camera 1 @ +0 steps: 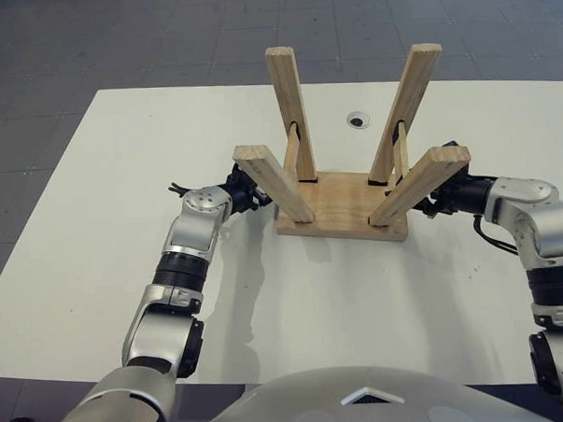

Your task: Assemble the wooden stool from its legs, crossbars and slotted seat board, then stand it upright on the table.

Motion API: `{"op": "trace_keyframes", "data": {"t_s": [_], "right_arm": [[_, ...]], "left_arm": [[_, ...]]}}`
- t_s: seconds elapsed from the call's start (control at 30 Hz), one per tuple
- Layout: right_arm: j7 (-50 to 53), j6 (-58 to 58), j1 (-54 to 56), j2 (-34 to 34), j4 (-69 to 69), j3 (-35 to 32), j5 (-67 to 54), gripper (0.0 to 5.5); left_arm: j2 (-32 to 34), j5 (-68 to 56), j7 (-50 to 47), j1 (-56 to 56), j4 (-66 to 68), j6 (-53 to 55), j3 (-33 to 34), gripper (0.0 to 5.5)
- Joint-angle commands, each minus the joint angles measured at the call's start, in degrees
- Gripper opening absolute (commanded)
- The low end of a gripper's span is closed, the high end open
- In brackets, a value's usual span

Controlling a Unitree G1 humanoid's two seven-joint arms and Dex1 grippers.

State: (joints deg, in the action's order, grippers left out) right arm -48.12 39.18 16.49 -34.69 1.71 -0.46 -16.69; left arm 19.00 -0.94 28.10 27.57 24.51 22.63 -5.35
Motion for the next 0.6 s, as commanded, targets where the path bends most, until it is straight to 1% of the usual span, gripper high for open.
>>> {"op": "trace_keyframes", "data": {"t_s": [0.03, 0.1, 0.17, 0.23, 0.33, 0.43, 0.47, 0.53, 0.6], "right_arm": [[1.66, 2.68, -1.49, -2.32, 4.63, -4.5, -2.2, 3.78], [0.63, 3.78, -2.8, -4.35, 6.76, -6.93, -3.96, 3.78], [-2.72, 4.54, -4.85, -7.32, 8.51, -10.3, -6.82, 3.78], [-8.0, 4.17, -7.58, -11.7, 9.4, -13.61, -9.64, 3.78], [-14.33, 4.72, -9.26, -16.67, 10.45, -17.26, -13.71, 3.78], [-21.48, 4.96, -10.34, -20.54, 13.0, -19.86, -19.23, 3.78], [-22.39, 5.01, -9.77, -21.11, 13.34, -20.15, -20.41, 3.78], [-23.09, 5.67, -7.8, -21.63, 13.93, -19.91, -22.9, 3.78], [-22.75, 5.75, -5.3, -21.48, 13.8, -18.46, -23.99, 3.78]], "left_arm": [[2.29, -3.15, -1.84, 1.75, 0.99, -4.36, 7.14, 3.74], [3.95, -7.21, 0.88, 2.2, 2.94, -6.08, 11.59, 4.02], [6.99, -12.79, 9.93, 1.98, 3.06, -6.87, 14.77, 4.31], [11.56, -18.32, 22.43, 0.25, 0.08, -5.24, 15.87, 4.61], [17.95, -24.1, 36.71, -1.75, -4.17, -0.73, 15.44, 4.61], [25.77, -30.77, 50.86, -3.78, -12.71, 7.55, 13.42, 4.61], [27.33, -32.03, 53.67, -3.56, -14.27, 9.39, 12.81, 4.61], [28.45, -33.67, 56.99, -1.98, -15.71, 11.81, 11.45, 4.31], [28.15, -34.76, 58.33, -0.44, -17.22, 13.13, 10.17, 4.0]]}}
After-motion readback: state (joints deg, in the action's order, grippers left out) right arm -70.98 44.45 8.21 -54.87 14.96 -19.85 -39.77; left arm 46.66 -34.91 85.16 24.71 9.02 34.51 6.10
